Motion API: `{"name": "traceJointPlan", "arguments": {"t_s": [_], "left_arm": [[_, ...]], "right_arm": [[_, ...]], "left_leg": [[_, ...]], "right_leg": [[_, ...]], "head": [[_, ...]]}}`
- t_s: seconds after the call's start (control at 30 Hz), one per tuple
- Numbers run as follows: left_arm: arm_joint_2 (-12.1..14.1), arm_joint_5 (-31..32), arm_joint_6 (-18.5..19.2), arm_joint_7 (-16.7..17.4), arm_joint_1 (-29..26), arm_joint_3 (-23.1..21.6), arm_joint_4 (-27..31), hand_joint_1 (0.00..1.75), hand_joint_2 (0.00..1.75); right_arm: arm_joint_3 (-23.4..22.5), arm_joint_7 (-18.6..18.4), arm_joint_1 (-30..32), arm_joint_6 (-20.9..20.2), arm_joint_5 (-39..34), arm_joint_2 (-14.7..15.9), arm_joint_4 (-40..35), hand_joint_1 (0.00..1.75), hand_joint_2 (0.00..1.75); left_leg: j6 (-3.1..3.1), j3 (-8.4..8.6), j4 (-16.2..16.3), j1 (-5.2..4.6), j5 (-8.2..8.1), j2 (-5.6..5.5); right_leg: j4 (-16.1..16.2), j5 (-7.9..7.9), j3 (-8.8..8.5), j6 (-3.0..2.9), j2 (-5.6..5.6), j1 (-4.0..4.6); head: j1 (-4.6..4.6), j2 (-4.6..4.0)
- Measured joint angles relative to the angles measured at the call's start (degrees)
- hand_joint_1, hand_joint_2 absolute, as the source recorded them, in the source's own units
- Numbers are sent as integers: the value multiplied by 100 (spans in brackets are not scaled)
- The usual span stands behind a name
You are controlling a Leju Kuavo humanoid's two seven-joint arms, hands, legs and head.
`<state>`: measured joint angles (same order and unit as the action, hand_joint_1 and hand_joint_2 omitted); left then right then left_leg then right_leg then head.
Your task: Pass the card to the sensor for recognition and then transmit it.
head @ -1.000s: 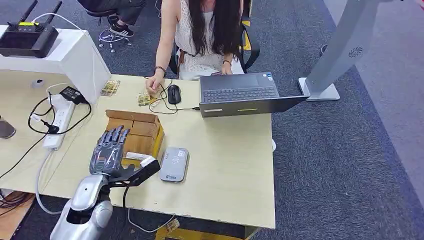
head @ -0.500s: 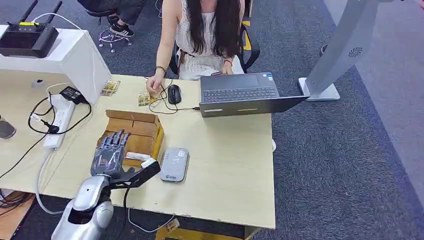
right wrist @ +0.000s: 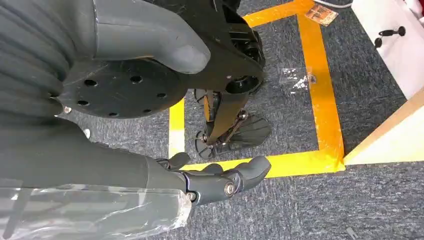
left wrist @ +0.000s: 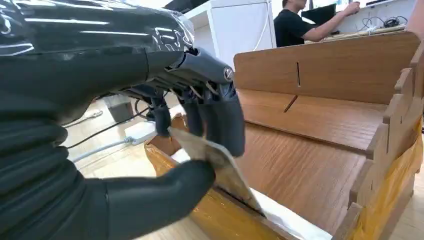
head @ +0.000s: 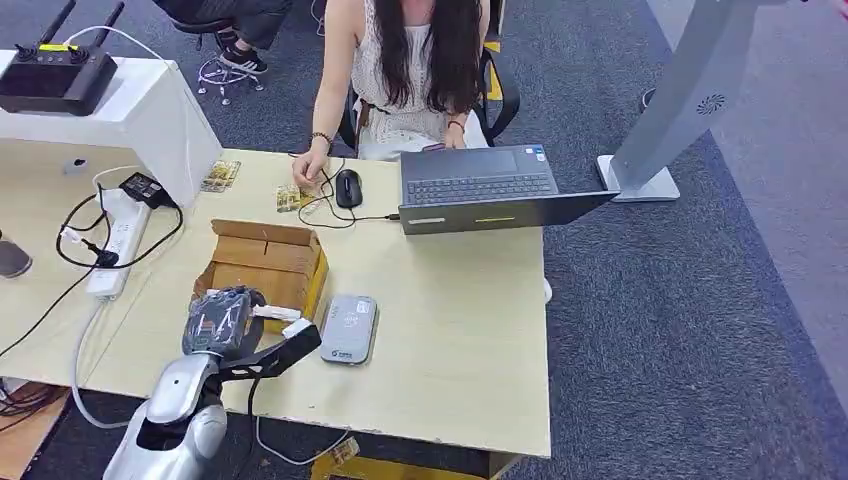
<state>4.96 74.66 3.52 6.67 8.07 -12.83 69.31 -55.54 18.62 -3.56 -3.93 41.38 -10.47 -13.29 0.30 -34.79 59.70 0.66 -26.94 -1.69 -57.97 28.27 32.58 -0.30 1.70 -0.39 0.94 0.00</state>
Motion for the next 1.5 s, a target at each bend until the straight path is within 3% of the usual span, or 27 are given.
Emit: {"name": "traceJointPlan", "arguments": {"t_s": [0.4,0.57,1.5], "left_arm": [[-13,29,-186,42,-23,0,17,175,175],[-59,149,-474,112,-32,0,24,175,175],[-109,179,-492,157,-63,2,26,175,175]], "right_arm": [[-44,7,1,2,55,0,0,0,175],[-98,9,1,9,81,0,0,0,175],[-131,9,1,9,103,0,0,0,175]], "left_leg": [[0,0,0,0,0,0],[0,0,0,0,0,-1],[0,1,0,0,0,0]], "right_leg": [[0,0,0,0,0,0],[0,0,-1,0,-1,0],[0,0,0,0,-1,0]], "head": [[0,0],[-2,0],[0,0]]}}
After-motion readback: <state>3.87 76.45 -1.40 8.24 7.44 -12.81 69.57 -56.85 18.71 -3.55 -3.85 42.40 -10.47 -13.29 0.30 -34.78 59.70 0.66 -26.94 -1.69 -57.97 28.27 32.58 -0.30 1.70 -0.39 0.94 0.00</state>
